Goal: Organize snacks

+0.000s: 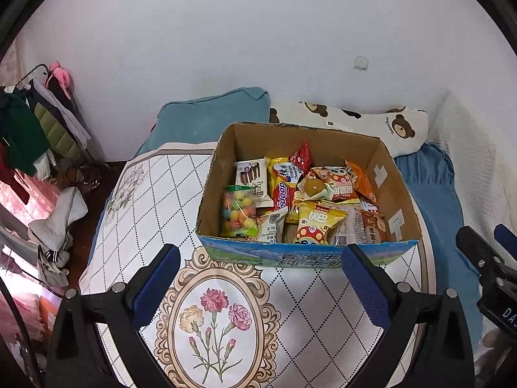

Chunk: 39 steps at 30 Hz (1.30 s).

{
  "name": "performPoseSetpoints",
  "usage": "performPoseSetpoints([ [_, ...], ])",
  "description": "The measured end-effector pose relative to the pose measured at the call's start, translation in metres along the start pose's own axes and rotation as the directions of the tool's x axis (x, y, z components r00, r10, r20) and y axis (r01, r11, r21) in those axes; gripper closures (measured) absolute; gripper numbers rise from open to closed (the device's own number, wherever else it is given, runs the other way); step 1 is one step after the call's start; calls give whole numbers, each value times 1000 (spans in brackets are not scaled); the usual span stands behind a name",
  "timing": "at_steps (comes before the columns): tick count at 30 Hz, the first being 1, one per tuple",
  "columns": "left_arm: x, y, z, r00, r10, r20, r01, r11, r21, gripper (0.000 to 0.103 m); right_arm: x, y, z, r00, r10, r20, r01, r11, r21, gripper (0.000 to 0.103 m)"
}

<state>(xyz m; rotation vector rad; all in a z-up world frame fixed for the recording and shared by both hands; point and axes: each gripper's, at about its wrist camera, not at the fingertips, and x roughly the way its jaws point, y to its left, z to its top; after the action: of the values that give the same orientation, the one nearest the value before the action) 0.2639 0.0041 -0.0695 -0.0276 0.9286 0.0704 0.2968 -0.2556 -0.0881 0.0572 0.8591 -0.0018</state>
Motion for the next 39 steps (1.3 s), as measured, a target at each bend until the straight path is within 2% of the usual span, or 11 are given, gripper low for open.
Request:
performPoseSetpoints([
  [20,6,1,3,1000,2,11,-2,1000,9,1,4,5,2,1000,23,5,-22,999,-30,0],
  [39,-9,-1,0,1000,-14,18,13,1000,22,1,-3,9,2,999,34,9,-33,999,-33,0],
])
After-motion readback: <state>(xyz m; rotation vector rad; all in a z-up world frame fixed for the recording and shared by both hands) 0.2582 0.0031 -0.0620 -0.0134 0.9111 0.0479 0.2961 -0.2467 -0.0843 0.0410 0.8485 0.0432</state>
